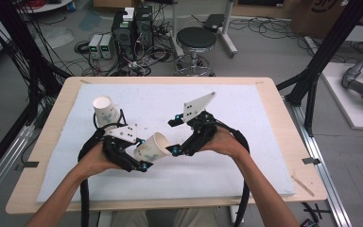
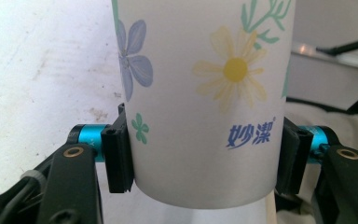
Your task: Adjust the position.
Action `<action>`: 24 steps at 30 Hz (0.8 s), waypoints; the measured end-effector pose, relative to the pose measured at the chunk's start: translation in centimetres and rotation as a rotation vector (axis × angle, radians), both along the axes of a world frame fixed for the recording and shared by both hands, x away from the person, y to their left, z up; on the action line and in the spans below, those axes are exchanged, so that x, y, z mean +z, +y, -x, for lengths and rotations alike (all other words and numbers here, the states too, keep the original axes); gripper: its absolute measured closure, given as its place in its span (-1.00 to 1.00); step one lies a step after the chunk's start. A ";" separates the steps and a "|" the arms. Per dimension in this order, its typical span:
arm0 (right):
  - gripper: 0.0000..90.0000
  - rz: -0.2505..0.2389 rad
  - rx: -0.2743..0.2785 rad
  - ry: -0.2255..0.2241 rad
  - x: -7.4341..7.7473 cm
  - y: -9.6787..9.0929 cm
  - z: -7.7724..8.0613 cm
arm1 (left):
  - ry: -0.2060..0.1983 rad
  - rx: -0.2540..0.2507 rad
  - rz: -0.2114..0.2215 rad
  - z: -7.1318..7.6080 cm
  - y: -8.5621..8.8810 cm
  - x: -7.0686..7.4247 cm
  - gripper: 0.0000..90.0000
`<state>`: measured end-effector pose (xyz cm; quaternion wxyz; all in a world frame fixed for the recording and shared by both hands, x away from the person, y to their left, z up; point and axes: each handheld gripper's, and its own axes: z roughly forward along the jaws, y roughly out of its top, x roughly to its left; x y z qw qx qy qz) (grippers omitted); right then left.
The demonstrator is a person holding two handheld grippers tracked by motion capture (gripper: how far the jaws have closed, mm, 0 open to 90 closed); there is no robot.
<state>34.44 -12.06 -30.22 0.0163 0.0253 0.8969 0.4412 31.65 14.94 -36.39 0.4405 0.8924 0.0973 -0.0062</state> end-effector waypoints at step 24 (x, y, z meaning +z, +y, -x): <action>-0.67 -0.183 -0.054 0.055 -3.2 -2.9 -0.1 | -0.020 0.052 0.344 0.3 2.5 -2.3 -0.18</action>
